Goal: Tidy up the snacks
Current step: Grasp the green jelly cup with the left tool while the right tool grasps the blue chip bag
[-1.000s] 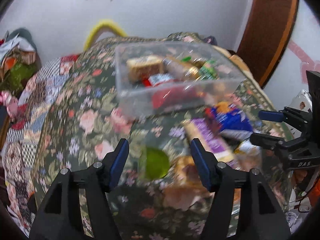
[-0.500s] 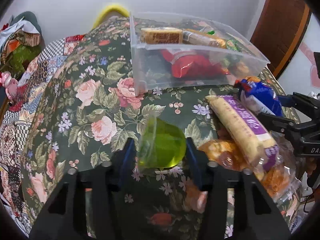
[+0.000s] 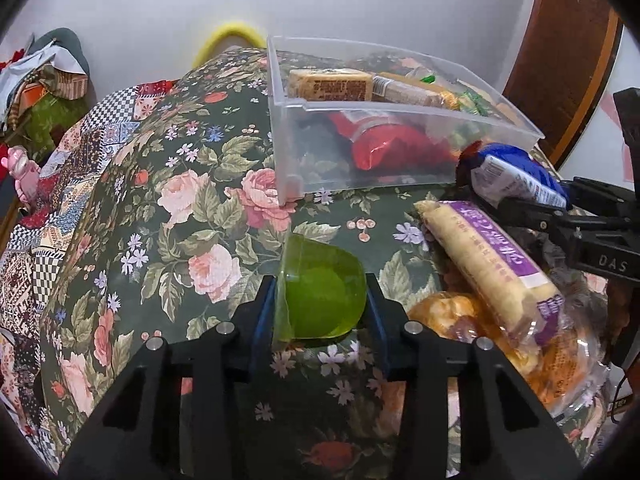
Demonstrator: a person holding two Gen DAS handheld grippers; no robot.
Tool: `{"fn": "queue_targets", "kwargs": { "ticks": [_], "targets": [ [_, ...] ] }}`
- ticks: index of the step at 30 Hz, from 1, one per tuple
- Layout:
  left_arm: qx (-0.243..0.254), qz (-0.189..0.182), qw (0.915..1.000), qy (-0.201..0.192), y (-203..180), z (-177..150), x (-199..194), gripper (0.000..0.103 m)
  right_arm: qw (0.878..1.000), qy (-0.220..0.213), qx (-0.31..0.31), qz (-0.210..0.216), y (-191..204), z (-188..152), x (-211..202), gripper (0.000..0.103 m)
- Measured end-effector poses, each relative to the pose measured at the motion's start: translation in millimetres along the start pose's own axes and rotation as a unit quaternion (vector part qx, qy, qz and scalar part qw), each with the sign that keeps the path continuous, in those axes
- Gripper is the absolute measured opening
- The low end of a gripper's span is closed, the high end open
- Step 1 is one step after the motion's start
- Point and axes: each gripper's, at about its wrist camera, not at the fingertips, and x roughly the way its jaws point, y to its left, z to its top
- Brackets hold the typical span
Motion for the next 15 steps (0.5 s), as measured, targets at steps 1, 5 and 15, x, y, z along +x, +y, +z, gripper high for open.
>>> {"fn": "queue_targets", "kwargs": {
  "ticks": [1,5,15],
  "targets": [
    [0.001,0.002,1.0,-0.002,-1,0,-2,0.042,1.0,0.0,-0.003,0.013,-1,0,-2,0.043],
    [0.0,0.001,0.9999,-0.016,-1,4,-16,0.042,1.0,-0.008,0.014,0.027,-9,-3,-13,0.039],
    [0.002,-0.003,0.9979,-0.065,-10,24,-59,0.042,0.998,-0.036,0.026,0.034,-18,-7,-50,0.038]
  ]
}}
